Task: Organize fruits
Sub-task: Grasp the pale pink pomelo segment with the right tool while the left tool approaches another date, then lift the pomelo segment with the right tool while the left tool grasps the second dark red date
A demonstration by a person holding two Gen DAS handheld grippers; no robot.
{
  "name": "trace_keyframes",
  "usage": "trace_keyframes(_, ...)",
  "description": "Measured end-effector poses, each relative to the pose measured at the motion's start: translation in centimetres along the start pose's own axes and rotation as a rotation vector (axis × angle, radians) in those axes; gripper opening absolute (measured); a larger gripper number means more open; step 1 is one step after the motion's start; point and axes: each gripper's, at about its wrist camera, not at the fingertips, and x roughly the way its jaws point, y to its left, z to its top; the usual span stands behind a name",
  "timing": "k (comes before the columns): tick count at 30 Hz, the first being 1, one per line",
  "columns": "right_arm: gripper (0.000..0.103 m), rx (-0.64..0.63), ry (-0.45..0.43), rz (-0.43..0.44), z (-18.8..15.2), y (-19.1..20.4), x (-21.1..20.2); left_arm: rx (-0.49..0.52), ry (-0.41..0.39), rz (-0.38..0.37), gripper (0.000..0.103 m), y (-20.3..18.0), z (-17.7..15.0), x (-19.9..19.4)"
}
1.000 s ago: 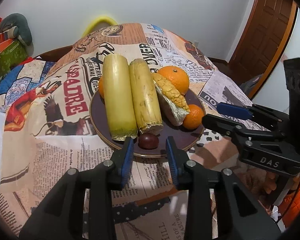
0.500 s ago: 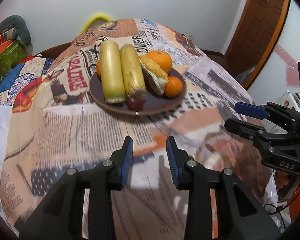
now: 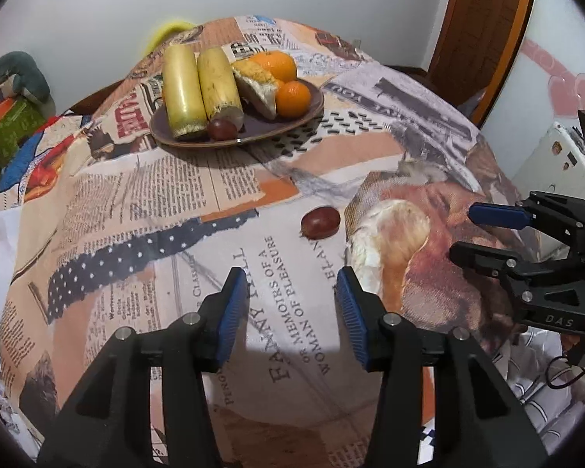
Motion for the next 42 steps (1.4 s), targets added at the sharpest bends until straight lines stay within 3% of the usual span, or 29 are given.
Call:
trace_keyframes(6, 0.05, -0.004, -0.014, 0.001, 0.2, 0.3, 0.5, -0.004, 0.012, -0.002, 0.048, -0.1, -0.4, 0.6)
trace_keyframes(18, 0.05, 0.019, -0.009, -0.023, 3.3, -1.9, 2.6, 0.026, 0.001, -0.097, 0.052, -3.3, 0.6, 1.3)
trace_keyframes(29, 0.05, 0.029, -0.054, 0.068, 2.8, 0.5, -0.5, -0.116, -0.037, -0.029, 0.052, 2.2, 0.6, -0.7)
trace_keyframes(36, 0.052, 0.056, 0.006, 0.116, 2.2, 2.1, 2.1, -0.17, -0.052, -0.007, 0.052, 4.5, 0.3, -1.6)
trace_keyframes(39, 0.055, 0.056, -0.009, 0.125, 2.1, 2.2, 2.7, -0.174, -0.047, -0.008, 0.052, 4.6, 0.3, -1.4)
trace_keyframes(42, 0.05, 0.068, -0.014, 0.135, 2.6, 1.9, 3.0, -0.172, -0.037, -0.02, 0.052, 4.2, 0.4, -1.0)
